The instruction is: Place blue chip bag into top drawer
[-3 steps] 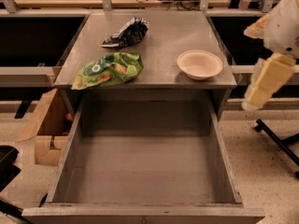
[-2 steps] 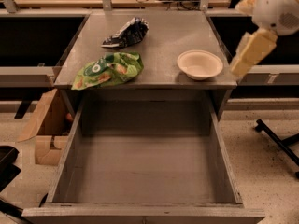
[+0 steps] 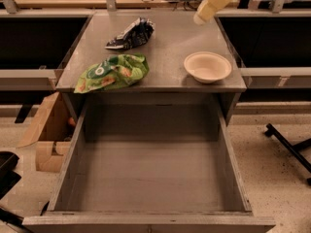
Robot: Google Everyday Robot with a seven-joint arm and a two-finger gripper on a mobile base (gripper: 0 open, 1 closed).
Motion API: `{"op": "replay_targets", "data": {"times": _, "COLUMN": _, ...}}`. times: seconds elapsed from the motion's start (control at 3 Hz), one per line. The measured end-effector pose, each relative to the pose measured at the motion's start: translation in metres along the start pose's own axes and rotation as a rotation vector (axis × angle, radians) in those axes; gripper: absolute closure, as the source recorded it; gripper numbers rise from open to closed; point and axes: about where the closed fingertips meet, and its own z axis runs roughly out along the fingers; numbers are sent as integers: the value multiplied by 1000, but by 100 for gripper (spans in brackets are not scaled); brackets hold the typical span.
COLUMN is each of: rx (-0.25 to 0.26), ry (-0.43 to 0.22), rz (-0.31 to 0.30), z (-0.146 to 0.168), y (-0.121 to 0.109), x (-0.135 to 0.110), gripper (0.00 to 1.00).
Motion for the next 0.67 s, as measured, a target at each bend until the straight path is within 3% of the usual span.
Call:
{"op": "replay_targets", "data": {"times": 0.33, "rx": -3, "ry": 4, "rz": 1, "z": 0, "y": 1, "x": 2, "gripper": 0}}
{"op": "replay_targets", "data": {"times": 0.67, "rx": -36, "ry": -6, "rz": 23, "z": 39, "y": 3, "x": 5, "gripper": 0}}
